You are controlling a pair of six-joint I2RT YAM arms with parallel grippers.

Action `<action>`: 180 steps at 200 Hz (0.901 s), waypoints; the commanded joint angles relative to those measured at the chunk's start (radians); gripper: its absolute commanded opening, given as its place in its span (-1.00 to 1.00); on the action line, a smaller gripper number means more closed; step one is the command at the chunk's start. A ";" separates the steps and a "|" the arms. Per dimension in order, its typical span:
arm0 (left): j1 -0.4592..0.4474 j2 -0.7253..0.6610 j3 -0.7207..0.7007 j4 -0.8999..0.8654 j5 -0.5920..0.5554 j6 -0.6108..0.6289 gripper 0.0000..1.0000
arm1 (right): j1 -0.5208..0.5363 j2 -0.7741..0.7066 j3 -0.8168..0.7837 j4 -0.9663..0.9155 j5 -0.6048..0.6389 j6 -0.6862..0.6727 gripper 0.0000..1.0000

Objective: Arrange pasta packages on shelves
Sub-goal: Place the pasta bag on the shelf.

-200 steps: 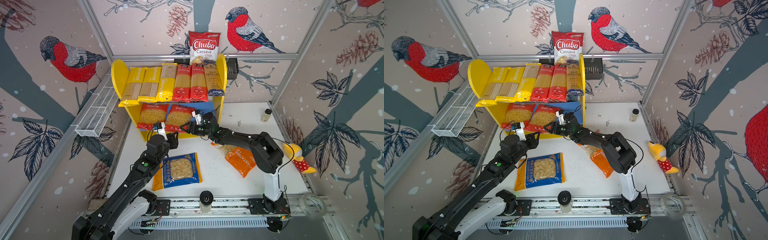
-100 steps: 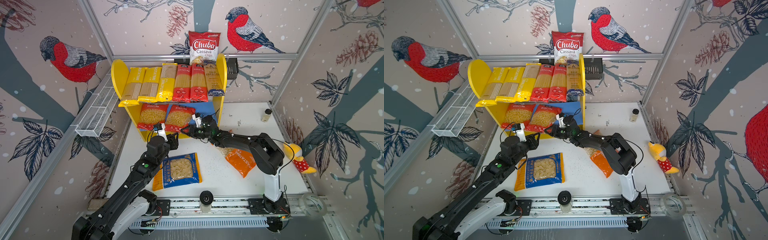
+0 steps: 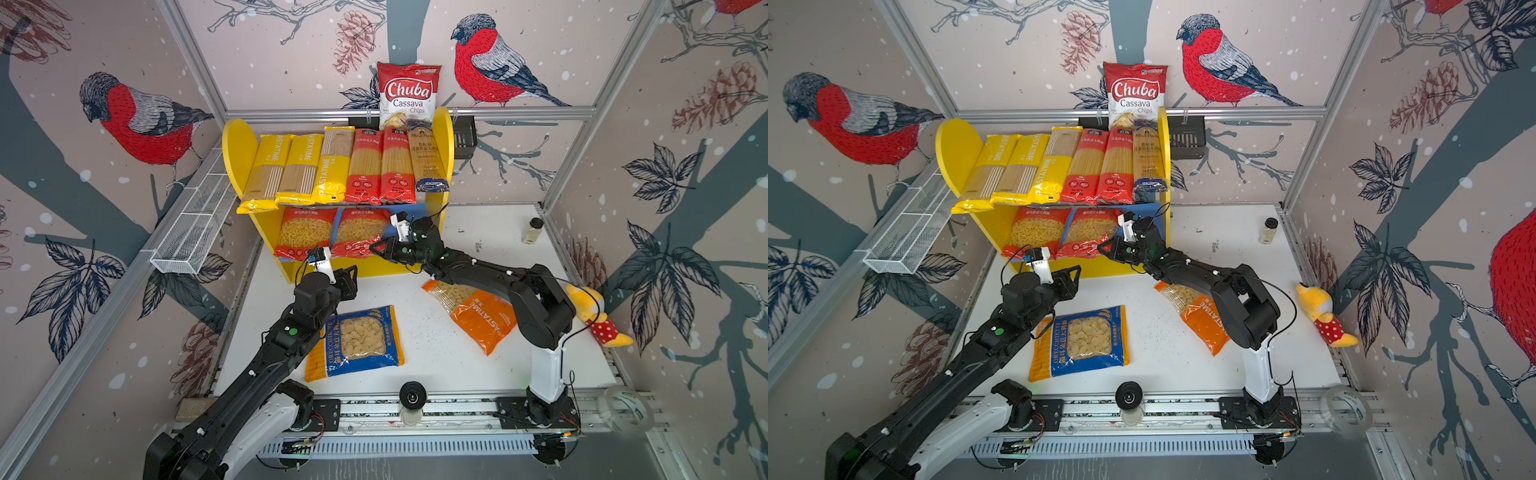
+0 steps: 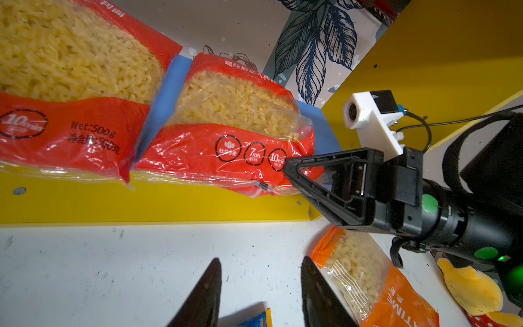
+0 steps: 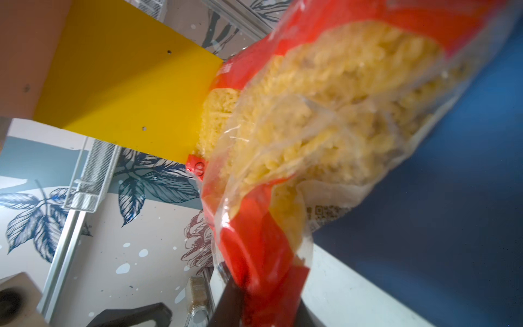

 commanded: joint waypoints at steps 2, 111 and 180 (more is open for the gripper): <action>-0.003 0.008 -0.007 0.042 0.009 -0.012 -0.09 | 0.006 -0.004 -0.019 0.029 -0.005 -0.018 -0.45; -0.201 0.085 -0.009 0.141 -0.122 -0.036 -0.08 | 0.011 -0.106 -0.122 -0.068 -0.022 -0.075 0.24; -0.269 0.096 0.000 0.120 -0.151 -0.028 -0.07 | 0.013 -0.204 -0.233 -0.047 0.017 -0.070 0.29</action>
